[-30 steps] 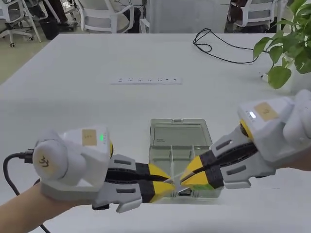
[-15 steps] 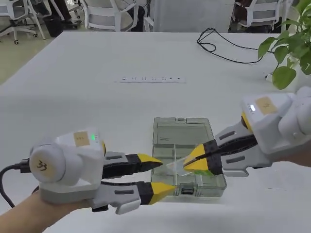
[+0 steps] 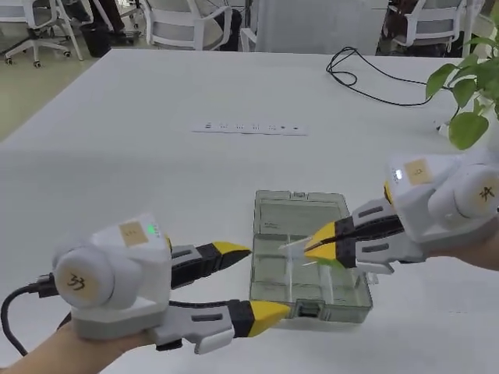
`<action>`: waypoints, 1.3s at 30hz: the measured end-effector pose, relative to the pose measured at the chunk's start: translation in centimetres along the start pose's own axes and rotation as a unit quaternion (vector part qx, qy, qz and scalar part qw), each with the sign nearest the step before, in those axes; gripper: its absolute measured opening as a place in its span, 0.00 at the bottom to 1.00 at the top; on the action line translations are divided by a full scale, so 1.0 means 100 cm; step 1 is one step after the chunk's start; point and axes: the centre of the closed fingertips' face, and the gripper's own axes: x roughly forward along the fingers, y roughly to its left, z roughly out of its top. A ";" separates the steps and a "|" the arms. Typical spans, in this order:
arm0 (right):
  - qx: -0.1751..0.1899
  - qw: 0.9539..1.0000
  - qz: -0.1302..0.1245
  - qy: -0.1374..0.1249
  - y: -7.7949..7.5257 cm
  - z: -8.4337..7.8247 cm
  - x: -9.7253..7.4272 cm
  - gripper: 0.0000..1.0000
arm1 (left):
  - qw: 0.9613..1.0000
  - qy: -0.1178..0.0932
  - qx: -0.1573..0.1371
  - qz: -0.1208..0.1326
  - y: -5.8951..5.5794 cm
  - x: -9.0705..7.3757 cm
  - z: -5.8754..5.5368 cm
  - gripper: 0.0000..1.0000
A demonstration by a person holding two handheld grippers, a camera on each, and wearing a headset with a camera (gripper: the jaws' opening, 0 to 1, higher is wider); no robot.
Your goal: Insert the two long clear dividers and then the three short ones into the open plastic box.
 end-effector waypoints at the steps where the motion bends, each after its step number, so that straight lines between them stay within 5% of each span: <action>1: 0.001 1.000 -0.002 0.001 -0.002 -0.001 0.002 0.02 | 1.000 0.001 -0.002 0.003 0.001 0.000 -0.001 0.54; 15: 0.031 0.999 -0.029 0.021 -0.023 -0.017 0.022 0.02 | 0.999 -0.006 -0.027 0.025 0.006 0.002 -0.005 0.67; 23: 0.047 0.998 -0.025 0.022 -0.021 -0.022 0.031 0.02 | 0.999 -0.005 -0.033 0.037 0.007 0.003 -0.007 0.78; 39: 0.048 0.997 -0.017 0.054 -0.020 -0.021 0.041 0.02 | 0.998 -0.004 -0.034 0.045 0.010 0.000 -0.008 0.80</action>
